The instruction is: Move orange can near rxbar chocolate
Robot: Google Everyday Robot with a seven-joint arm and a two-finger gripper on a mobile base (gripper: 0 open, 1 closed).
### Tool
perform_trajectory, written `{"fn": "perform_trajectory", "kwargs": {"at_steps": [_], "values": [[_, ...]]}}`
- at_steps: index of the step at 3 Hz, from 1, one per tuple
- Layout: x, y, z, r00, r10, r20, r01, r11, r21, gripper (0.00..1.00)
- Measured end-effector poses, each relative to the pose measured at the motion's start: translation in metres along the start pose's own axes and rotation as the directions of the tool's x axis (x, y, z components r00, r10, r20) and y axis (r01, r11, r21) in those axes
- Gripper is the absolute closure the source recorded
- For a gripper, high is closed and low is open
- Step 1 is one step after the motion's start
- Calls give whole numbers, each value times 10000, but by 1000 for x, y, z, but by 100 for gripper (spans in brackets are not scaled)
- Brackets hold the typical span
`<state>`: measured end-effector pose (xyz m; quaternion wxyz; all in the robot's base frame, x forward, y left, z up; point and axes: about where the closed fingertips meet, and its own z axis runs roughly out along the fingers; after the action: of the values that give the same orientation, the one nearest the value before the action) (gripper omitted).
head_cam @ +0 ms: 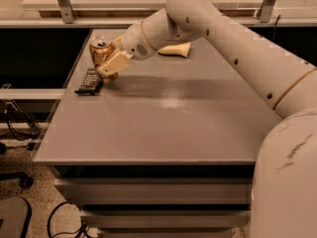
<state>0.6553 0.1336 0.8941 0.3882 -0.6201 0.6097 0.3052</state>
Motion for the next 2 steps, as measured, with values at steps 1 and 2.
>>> {"fn": "perform_trajectory", "kwargs": {"at_steps": [1, 2], "values": [[4, -1, -4, 9999, 50, -128, -50, 10000, 5, 100], [9, -2, -7, 9996, 128, -258, -129, 9999, -30, 100]]}}
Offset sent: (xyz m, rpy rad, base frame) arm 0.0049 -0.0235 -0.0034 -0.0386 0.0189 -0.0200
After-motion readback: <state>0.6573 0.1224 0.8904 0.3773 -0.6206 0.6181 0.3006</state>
